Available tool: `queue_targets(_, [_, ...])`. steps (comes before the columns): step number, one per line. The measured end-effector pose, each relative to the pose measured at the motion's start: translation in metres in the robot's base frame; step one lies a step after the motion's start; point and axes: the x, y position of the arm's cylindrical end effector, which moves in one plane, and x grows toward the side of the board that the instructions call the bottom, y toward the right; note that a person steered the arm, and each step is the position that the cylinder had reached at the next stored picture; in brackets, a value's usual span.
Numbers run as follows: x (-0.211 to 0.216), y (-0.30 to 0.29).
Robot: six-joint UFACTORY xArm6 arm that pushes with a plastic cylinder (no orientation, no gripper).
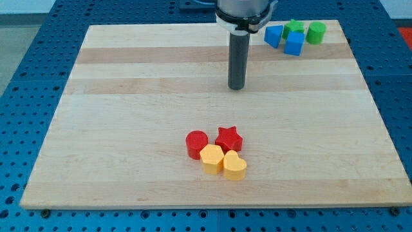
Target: Move your arm towards the red star
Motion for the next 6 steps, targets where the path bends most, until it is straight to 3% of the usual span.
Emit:
queue_targets(2, [0.017,0.007])
queue_targets(4, [0.098,0.030])
queue_targets(6, [0.102,0.060])
